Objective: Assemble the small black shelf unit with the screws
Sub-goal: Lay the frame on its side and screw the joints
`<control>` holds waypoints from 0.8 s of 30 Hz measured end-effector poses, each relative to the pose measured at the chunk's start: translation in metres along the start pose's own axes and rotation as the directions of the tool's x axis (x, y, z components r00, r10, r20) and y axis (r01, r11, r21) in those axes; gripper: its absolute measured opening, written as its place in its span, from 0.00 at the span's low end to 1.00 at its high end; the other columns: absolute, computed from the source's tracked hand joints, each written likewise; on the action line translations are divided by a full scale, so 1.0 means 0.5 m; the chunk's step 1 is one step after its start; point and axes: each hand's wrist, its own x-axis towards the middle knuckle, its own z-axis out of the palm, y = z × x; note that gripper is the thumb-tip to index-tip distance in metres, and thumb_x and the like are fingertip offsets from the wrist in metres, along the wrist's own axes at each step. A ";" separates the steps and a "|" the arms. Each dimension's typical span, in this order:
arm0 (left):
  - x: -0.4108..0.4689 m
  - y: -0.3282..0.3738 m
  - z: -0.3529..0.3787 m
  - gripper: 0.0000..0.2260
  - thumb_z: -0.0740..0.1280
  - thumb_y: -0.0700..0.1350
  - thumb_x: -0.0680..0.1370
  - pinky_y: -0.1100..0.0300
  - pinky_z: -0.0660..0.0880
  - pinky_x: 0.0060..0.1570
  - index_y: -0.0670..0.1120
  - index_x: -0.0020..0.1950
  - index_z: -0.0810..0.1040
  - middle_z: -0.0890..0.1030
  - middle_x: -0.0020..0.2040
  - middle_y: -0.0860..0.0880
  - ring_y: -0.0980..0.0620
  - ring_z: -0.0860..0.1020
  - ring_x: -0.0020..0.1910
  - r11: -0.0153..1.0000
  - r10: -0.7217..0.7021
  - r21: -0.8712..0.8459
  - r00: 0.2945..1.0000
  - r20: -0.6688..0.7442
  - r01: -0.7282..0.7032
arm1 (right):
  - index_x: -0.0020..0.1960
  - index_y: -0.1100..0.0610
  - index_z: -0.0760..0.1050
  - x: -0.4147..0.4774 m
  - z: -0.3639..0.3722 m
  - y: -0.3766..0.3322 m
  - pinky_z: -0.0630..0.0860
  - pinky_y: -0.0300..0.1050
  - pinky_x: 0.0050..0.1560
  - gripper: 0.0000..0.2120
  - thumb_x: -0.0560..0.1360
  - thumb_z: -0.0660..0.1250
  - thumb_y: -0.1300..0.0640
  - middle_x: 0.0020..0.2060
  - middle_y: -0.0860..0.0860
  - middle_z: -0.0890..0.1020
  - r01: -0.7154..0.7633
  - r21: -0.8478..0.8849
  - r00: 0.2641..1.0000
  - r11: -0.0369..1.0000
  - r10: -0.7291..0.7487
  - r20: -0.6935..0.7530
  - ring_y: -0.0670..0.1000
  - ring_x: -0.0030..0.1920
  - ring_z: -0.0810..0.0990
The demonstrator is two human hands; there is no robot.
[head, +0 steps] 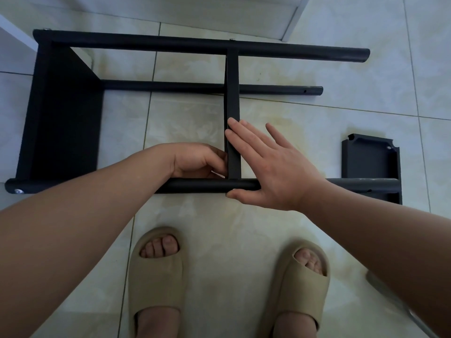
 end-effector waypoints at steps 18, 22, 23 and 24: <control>0.003 0.000 -0.001 0.10 0.59 0.29 0.77 0.60 0.79 0.42 0.37 0.52 0.78 0.84 0.42 0.45 0.50 0.83 0.40 1.000 0.006 0.030 1.000 -0.028 -0.005 | 0.83 0.56 0.48 -0.001 0.001 0.000 0.50 0.59 0.80 0.49 0.74 0.52 0.26 0.83 0.50 0.47 -0.002 -0.004 1.000 1.000 0.002 -0.011 0.50 0.82 0.46; 0.004 -0.005 -0.002 0.09 0.62 0.34 0.78 0.60 0.80 0.46 0.40 0.47 0.83 0.85 0.45 0.44 0.50 0.84 0.44 0.994 -0.018 0.111 0.998 -0.055 0.024 | 0.83 0.56 0.48 -0.001 -0.001 0.000 0.49 0.59 0.80 0.49 0.74 0.51 0.25 0.83 0.50 0.47 -0.003 -0.008 1.000 1.000 0.003 -0.004 0.50 0.82 0.46; 0.004 -0.005 -0.003 0.09 0.63 0.33 0.78 0.61 0.80 0.43 0.41 0.46 0.83 0.85 0.44 0.45 0.51 0.84 0.42 0.991 -0.015 0.129 0.998 -0.068 0.024 | 0.83 0.56 0.48 -0.001 -0.001 0.000 0.49 0.59 0.80 0.49 0.74 0.51 0.25 0.83 0.50 0.47 -0.004 -0.010 1.000 1.000 0.004 -0.003 0.50 0.82 0.46; 0.004 -0.005 -0.004 0.10 0.63 0.33 0.78 0.61 0.80 0.42 0.41 0.46 0.84 0.85 0.42 0.45 0.51 0.84 0.41 0.990 -0.011 0.140 0.997 -0.074 0.022 | 0.83 0.56 0.48 -0.001 -0.001 0.000 0.49 0.59 0.80 0.49 0.74 0.51 0.25 0.83 0.50 0.47 -0.005 -0.011 1.000 1.000 0.004 -0.003 0.50 0.82 0.46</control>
